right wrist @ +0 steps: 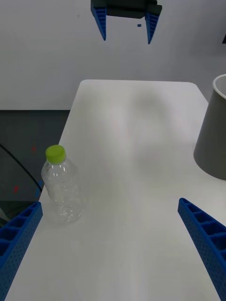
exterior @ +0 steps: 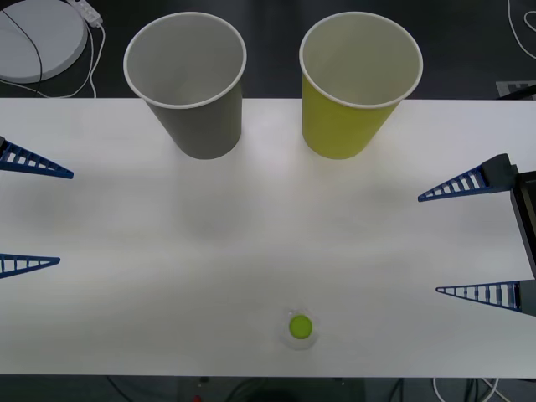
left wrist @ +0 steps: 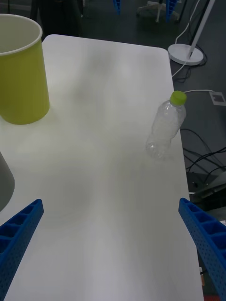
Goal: Put the can into the green bin and the plastic bottle into the gray bin
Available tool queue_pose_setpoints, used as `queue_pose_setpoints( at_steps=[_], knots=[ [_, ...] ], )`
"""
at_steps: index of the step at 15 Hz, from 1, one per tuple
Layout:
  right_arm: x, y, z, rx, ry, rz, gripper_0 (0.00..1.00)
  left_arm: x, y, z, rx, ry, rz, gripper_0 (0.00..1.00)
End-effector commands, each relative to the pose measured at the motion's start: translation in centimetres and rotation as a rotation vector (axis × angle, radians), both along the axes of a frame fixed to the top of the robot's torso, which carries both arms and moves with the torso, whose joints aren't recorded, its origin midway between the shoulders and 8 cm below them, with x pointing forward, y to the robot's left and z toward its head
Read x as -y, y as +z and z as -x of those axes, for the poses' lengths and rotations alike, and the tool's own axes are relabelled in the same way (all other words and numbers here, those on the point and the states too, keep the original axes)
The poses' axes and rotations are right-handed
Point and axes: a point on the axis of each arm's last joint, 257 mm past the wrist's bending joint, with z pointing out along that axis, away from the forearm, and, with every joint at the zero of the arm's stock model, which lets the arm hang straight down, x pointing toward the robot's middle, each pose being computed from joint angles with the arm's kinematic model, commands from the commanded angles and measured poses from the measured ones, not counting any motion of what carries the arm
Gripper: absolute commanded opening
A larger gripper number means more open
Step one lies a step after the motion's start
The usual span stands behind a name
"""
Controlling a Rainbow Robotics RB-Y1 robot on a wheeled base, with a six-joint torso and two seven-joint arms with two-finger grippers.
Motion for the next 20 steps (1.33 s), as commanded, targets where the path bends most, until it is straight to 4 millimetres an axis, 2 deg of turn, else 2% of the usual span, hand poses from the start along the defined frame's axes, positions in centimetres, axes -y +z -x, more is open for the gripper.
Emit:
queue_pose_setpoints(
  at_steps=[1, 3, 6, 11, 20],
  knots=[
    [0.0, 0.0, 0.0, 0.0, 0.0, 0.0, 1.0, 0.0, 0.0, 0.0, 0.0, 0.0, 0.0, 1.0],
    [0.0, 0.0, 0.0, 0.0, 0.0, 0.0, 1.0, 0.0, 0.0, 0.0, 0.0, 0.0, 0.0, 1.0],
    [-1.4, 1.7, -0.5, 0.026, 0.001, -0.092, 1.0, 0.0, 0.0, 0.0, 0.0, 0.0, 0.0, 1.0],
    [-1.4, 1.4, -0.9, 0.022, -0.019, -0.118, 1.0, 0.0, 0.0, 0.0, 0.0, 0.0, 0.0, 1.0],
    [3.3, -1.8, -2.3, 0.027, -0.067, -0.06, 1.0, 0.0, 0.0, 0.0, 0.0, 0.0, 0.0, 1.0]
  ],
)
